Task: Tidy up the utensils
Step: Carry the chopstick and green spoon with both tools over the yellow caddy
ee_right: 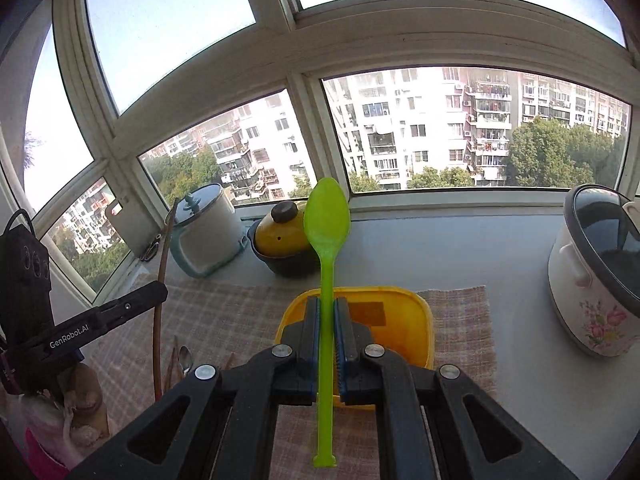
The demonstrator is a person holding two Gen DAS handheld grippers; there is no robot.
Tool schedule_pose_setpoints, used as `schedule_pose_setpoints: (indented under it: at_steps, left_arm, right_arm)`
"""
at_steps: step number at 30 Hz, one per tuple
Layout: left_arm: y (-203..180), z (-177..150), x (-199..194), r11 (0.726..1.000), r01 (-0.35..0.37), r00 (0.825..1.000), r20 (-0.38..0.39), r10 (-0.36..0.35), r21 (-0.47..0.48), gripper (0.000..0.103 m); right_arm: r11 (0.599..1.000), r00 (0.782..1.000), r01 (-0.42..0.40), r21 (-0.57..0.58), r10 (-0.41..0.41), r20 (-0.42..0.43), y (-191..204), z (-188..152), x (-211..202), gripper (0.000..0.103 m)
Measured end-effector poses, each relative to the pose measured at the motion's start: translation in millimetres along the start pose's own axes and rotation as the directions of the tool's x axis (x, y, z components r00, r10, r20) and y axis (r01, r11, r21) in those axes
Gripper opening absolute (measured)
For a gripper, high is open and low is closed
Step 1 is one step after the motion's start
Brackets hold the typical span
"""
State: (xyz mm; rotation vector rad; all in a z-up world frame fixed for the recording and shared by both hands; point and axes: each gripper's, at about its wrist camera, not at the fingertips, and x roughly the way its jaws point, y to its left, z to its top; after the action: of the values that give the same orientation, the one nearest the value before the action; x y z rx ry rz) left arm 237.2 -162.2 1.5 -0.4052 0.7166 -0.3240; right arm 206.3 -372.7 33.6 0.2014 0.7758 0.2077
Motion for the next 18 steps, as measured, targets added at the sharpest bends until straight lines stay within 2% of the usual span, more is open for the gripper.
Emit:
schedule_pose_setpoints:
  at_steps: [10,18]
  left_arm:
    - [-37.0,11.1,62.3,1.000,0.012,1.000,0.017,-0.012,0.002,0.004]
    - [-49.1,13.5,92.4,1.000,-0.022,0.998,0.058,0.021,0.020,0.004]
  right_arm:
    - [1.000,1.000,-0.011,0.012,0.011,0.002,-24.7,21.8,31.3,0.004]
    - [1.000,1.000,-0.002,0.016,0.002,-0.004,-41.8,24.7,52.1,0.004]
